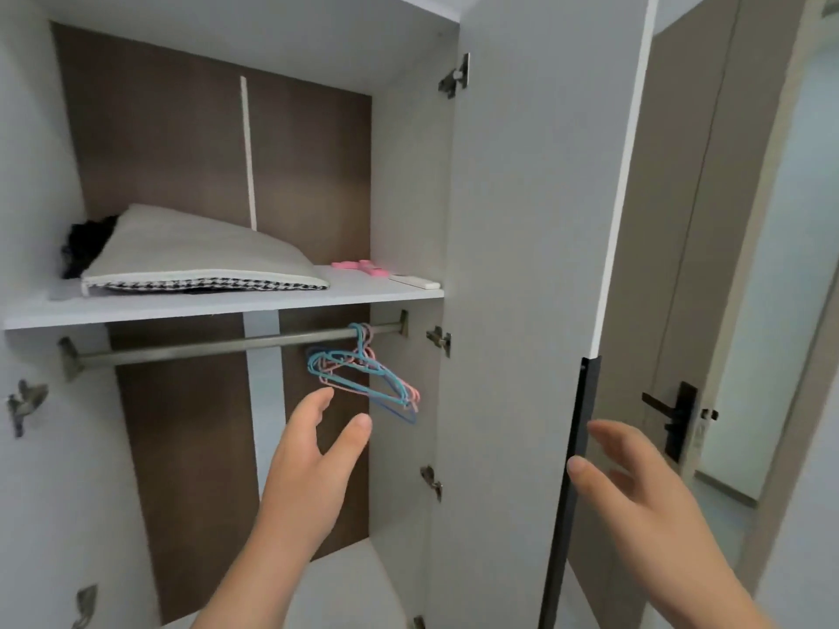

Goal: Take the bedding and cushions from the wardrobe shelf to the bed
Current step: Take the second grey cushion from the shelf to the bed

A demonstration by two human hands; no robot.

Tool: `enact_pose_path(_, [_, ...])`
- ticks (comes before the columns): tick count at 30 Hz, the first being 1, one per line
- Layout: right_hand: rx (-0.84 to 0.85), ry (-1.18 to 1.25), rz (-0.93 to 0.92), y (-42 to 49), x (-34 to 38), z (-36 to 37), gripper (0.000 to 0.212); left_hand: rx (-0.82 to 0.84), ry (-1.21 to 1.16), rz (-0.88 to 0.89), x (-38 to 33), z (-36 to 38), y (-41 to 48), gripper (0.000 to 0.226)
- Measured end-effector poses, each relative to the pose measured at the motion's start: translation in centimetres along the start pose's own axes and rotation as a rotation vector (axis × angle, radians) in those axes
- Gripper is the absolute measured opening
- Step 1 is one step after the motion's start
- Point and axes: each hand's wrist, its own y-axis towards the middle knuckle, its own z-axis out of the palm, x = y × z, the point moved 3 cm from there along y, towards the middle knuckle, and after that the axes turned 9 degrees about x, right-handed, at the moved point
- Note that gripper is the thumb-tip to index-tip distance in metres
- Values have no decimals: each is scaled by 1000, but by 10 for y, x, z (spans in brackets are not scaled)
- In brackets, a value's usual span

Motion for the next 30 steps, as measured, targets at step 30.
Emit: enact_pose_path(30, [722, 195, -394, 195, 28, 153, 44, -738, 327, -155, -22, -23, 17, 43])
